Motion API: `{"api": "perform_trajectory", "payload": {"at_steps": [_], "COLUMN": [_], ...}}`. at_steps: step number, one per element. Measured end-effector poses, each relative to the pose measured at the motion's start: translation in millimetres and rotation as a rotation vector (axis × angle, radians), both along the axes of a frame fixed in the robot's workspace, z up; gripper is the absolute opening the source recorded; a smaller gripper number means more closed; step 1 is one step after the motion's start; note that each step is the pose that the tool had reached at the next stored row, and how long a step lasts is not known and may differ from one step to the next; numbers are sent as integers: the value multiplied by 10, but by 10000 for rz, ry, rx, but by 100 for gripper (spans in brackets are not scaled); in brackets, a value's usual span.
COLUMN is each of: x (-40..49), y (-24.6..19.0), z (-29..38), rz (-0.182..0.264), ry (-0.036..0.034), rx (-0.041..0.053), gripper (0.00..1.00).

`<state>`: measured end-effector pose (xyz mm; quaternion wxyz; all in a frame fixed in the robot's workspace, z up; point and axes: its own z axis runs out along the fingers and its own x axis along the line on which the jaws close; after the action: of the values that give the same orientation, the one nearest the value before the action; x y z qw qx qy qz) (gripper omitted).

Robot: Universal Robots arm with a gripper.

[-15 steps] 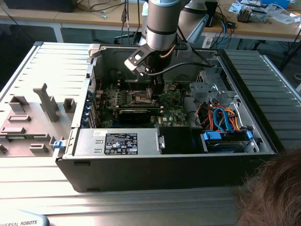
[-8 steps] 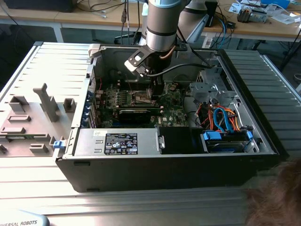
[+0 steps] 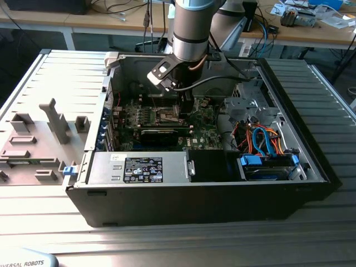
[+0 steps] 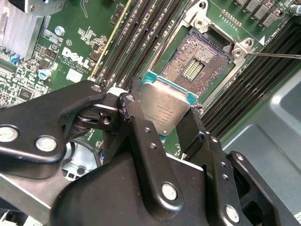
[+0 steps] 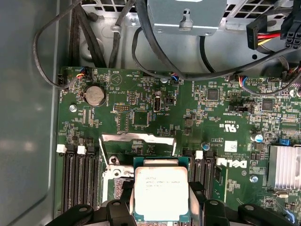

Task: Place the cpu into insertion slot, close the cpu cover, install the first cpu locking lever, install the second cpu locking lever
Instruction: 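Place the cpu into insertion slot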

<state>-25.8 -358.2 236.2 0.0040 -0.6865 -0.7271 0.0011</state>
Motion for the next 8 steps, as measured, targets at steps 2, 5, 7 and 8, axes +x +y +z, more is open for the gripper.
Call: {"api": "perform_trajectory", "payload": {"at_steps": [2, 5, 7, 8], "x": [-47, -112, -137, -142], "y": [1, 5, 9, 10], "z": [-2, -1, -1, -1], "rz": [4, 3, 3, 3], "ry": [-1, 0, 0, 0], "rx": [2, 1, 8, 8], "gripper": [54, 54, 54, 54]}}
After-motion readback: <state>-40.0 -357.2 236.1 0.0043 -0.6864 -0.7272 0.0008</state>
